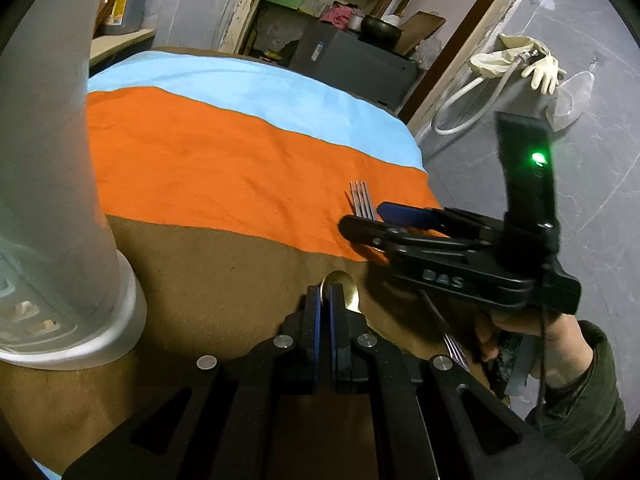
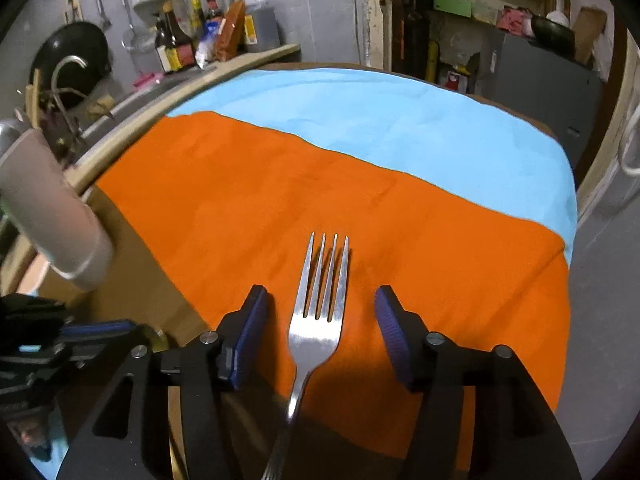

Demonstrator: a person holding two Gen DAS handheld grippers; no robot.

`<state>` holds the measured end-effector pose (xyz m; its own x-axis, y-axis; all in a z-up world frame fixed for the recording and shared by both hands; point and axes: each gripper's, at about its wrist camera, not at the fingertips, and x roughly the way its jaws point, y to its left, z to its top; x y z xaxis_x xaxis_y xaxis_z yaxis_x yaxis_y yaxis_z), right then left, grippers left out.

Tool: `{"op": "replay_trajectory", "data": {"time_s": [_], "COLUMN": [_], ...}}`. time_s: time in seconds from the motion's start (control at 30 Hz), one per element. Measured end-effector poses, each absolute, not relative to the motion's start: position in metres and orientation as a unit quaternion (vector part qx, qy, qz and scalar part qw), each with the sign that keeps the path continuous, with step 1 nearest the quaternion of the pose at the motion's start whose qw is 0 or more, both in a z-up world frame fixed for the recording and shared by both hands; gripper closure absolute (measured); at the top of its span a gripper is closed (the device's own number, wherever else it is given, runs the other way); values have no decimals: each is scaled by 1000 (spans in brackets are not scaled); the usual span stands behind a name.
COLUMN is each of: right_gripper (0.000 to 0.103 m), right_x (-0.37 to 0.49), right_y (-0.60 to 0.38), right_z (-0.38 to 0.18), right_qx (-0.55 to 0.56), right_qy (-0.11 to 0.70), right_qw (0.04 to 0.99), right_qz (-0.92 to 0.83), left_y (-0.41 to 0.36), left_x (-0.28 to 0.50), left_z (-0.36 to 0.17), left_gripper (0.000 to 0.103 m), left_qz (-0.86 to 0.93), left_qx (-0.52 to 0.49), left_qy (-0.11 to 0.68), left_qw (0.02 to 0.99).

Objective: Organize utensils
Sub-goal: 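Close the left gripper on the gold spoon while the right gripper grasps the fork, then lift the gold spoon and fork and carry both over the white caddy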

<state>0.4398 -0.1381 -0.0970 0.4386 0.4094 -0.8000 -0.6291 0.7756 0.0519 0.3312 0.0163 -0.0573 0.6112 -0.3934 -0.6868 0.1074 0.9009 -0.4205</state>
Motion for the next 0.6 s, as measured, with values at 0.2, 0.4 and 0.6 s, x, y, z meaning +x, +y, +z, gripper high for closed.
{"op": "replay_trajectory", "data": {"time_s": [0.2,0.4,0.6], "right_gripper": [81,82,82], "right_x": [444,421,354], "right_y": [-135,-158,-172], "right_z": [-98,-82,-44], "right_qx": [-129,-71,-70], "right_qy": [426,389,256], "right_qw": [849,871,919], "right_qz": [283,291,292], "left_y": [11,6,-1], "left_x": [318,295,268], "left_z": [-44,-21,-1], "left_gripper": [102,103,103], "left_qz": [-144,-127,-105], "left_qx": [-151,-115,-74], "left_qy": [380,312,250], "left_qw": [901,935,960]}}
